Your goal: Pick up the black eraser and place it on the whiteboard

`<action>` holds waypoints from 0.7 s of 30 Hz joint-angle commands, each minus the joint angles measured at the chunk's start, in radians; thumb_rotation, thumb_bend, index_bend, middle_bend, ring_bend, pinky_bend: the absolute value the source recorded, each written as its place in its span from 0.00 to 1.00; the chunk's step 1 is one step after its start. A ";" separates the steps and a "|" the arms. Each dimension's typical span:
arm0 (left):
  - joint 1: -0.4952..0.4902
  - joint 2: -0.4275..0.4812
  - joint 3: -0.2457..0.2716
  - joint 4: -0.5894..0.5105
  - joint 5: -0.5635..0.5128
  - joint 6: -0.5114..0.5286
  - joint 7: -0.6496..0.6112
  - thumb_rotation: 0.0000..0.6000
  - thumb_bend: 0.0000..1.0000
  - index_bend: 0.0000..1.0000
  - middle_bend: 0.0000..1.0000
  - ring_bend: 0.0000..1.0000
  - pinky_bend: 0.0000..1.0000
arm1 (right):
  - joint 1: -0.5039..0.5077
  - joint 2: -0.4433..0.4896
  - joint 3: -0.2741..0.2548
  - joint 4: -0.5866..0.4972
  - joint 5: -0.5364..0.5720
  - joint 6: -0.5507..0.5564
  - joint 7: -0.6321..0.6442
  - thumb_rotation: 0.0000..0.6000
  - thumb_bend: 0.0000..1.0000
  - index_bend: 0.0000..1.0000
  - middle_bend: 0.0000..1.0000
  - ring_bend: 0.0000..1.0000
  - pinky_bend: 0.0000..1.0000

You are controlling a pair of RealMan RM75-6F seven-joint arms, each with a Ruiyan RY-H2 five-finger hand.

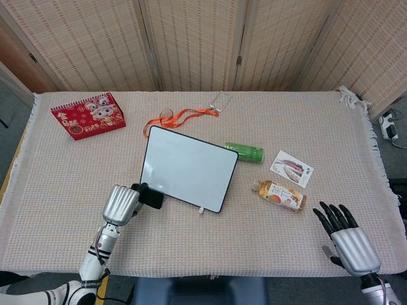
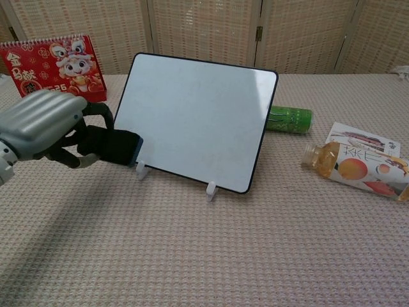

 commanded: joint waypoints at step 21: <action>-0.185 -0.372 -0.196 0.440 0.036 0.043 0.035 1.00 0.38 0.68 1.00 0.99 1.00 | -0.010 0.039 -0.014 0.004 -0.047 0.034 0.083 1.00 0.35 0.00 0.00 0.03 0.00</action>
